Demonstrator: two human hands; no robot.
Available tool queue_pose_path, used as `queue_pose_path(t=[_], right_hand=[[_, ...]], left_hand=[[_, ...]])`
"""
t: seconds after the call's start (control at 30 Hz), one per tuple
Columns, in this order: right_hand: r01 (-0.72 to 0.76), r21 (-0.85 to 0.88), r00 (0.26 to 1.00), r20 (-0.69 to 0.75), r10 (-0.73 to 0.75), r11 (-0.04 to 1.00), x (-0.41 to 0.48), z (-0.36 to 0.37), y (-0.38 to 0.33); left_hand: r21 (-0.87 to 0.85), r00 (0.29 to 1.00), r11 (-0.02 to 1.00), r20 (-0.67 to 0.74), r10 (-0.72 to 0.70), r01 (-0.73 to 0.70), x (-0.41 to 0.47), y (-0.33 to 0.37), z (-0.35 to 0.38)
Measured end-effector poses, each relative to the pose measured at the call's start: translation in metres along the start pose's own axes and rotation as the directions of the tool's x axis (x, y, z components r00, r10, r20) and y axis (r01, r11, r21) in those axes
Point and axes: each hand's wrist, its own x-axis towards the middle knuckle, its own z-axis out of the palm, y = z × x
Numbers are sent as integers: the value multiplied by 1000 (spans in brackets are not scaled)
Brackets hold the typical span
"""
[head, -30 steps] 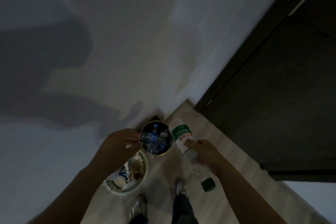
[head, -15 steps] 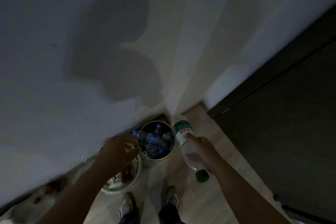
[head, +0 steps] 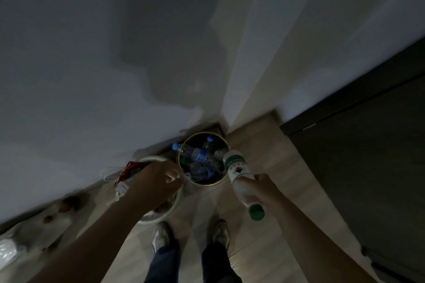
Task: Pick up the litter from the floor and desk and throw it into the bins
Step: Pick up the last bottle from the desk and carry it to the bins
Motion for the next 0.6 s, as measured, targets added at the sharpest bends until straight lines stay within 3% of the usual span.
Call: queue_pose_path(t=[0.37,0.6], right_hand=[[22,-254,990,-131,-57,967,132,66,-14],[129,-380,958,-190,-214,916,219,96,-22]], left_hand=[[53,992,992,53,-114,111,62,-94,59],[59,990,989,25,-139,137,115,-150,104]])
